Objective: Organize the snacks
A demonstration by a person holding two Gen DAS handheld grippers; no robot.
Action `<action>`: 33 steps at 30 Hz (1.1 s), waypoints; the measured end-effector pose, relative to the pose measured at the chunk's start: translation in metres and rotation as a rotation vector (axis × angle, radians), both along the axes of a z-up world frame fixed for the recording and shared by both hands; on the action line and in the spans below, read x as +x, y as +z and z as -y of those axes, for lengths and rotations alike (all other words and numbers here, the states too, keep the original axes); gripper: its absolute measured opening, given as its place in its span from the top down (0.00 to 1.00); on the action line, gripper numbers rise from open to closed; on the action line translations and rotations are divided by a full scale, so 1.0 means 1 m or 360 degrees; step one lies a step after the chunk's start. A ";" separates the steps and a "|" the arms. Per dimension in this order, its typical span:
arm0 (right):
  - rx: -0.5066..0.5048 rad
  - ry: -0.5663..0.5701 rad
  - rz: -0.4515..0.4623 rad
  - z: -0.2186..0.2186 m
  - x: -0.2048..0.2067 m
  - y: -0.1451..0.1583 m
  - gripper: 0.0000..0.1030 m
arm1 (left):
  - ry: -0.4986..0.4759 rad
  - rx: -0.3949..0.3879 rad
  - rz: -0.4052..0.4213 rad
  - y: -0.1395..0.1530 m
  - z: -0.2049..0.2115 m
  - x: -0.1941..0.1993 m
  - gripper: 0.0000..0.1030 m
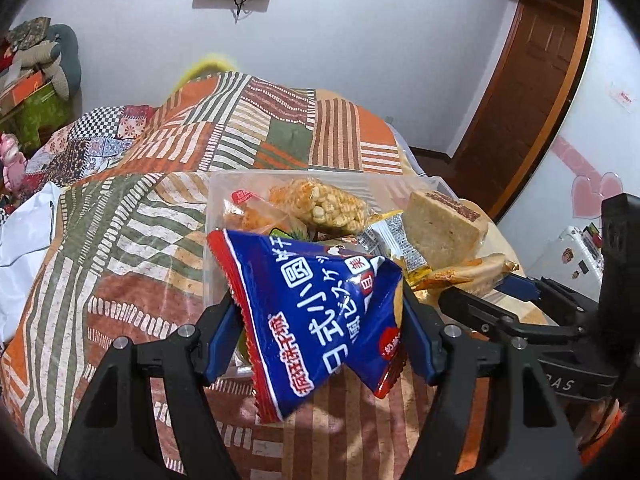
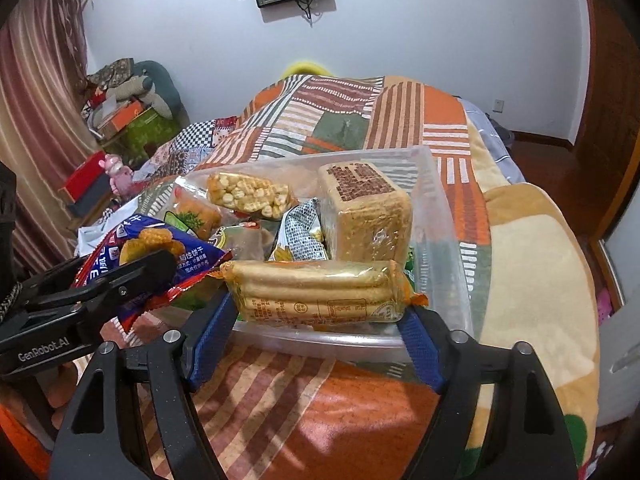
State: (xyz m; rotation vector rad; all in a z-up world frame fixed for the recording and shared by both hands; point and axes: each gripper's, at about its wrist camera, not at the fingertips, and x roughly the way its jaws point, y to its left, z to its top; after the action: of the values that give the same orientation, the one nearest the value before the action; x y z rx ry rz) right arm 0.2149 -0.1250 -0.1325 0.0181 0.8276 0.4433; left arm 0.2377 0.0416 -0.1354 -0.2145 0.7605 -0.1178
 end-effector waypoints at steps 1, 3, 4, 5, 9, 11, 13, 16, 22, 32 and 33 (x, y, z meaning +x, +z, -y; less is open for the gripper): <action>-0.0031 0.0001 0.0011 -0.001 -0.002 0.000 0.25 | 0.0008 0.0007 -0.0002 0.000 -0.001 -0.001 0.25; -0.0084 0.0009 0.0028 -0.004 -0.004 0.001 0.20 | 0.0026 0.0018 -0.0005 -0.001 -0.003 -0.001 0.22; -0.0113 0.0012 0.0039 -0.005 -0.006 0.001 0.18 | 0.0026 0.0020 -0.0010 0.000 -0.003 -0.003 0.21; -0.0138 0.0016 0.0047 -0.005 -0.009 0.002 0.18 | 0.0024 0.0022 -0.0015 0.000 -0.003 -0.003 0.21; -0.0129 0.0024 0.0056 0.000 -0.014 0.007 0.13 | 0.0024 0.0039 -0.0019 0.003 -0.006 -0.008 0.17; -0.0101 0.0014 0.0037 0.005 -0.016 0.009 0.12 | 0.0024 0.0041 -0.0003 0.007 -0.007 -0.013 0.16; -0.0066 0.0010 0.0022 0.010 -0.017 0.011 0.12 | 0.0025 0.0045 0.0021 0.014 -0.008 -0.019 0.16; -0.0030 -0.0006 0.0044 0.018 -0.024 0.020 0.12 | 0.0034 0.0053 0.0074 0.028 -0.010 -0.030 0.16; 0.0035 -0.0003 0.0208 0.029 -0.051 0.060 0.12 | 0.0050 0.0069 0.0258 0.070 -0.007 -0.061 0.14; 0.0208 -0.0014 0.0532 0.039 -0.104 0.125 0.01 | 0.0074 0.0233 0.0666 0.137 0.015 -0.132 0.03; 0.0215 -0.0018 0.0558 0.040 -0.109 0.128 0.01 | 0.0083 0.0236 0.0696 0.141 0.017 -0.138 0.01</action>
State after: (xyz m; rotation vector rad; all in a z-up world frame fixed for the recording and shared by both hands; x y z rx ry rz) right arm 0.1059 -0.1650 -0.0041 0.0680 0.4519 0.4745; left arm 0.0995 0.0251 0.0058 -0.0625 0.3257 -0.0550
